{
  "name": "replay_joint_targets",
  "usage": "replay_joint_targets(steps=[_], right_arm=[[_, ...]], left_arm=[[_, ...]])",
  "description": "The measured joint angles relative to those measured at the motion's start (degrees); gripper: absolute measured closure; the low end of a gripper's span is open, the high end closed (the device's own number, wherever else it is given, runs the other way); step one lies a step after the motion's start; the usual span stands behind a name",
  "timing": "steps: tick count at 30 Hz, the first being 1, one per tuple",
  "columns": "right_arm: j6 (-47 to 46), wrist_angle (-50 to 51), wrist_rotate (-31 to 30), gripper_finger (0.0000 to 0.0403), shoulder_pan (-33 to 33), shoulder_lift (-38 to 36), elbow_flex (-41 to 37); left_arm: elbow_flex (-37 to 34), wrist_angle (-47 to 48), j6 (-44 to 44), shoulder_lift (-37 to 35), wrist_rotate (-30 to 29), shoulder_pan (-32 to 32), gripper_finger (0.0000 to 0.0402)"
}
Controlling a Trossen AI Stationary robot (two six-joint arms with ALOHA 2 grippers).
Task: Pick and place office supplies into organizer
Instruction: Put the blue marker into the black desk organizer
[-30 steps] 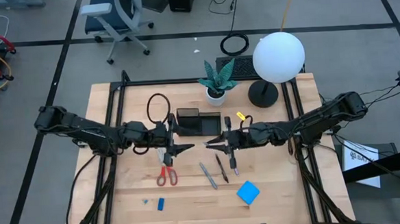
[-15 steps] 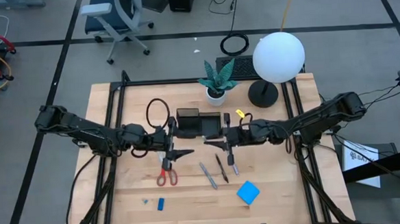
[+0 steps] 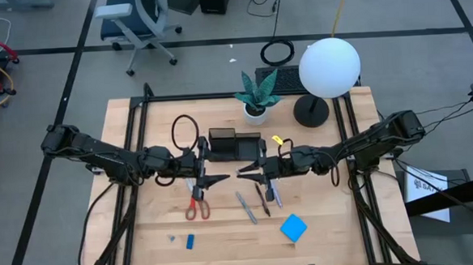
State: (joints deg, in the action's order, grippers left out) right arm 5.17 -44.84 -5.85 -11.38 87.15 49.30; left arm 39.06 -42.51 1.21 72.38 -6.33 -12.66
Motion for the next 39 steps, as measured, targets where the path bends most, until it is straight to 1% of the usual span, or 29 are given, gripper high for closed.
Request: replay_joint_targets(steps=[9,17,24,26,28,30,37,38,39], right_arm=[[0.1,-0.4,0.0,0.0377,0.0,0.0,0.0],[0.1,-0.3,0.0,0.0377,0.0,0.0,0.0],[0.1,0.0,0.0,0.0376,0.0,0.0,0.0],[-0.3,0.0,0.0,0.0372,0.0,0.0,0.0],[-0.4,0.0,0.0,0.0371,0.0,0.0,0.0],[-0.4,0.0,0.0,0.0373,0.0,0.0,0.0],[-0.8,0.1,0.0,0.0371,0.0,0.0,0.0],[-0.9,0.1,0.0,0.0371,0.0,0.0,0.0],[-0.9,0.1,0.0,0.0371,0.0,0.0,0.0]], left_arm=[[3.4,-0.8,0.6,5.8,0.3,0.4,0.0176],[6.4,-1.0,0.7,8.9,0.3,0.5,0.0176],[6.6,-1.3,1.5,8.9,-0.1,0.5,0.0177],[6.6,-1.4,1.6,8.7,-0.2,0.6,0.0182],[6.6,-1.7,1.6,8.5,-0.2,0.6,0.0198],[6.6,-1.7,1.7,8.5,-0.2,0.7,0.0224],[6.5,-1.5,3.2,8.5,0.4,0.7,0.0345],[6.5,-1.5,3.6,8.5,0.9,0.8,0.0357],[6.5,-1.5,3.9,8.5,1.2,0.8,0.0358]])
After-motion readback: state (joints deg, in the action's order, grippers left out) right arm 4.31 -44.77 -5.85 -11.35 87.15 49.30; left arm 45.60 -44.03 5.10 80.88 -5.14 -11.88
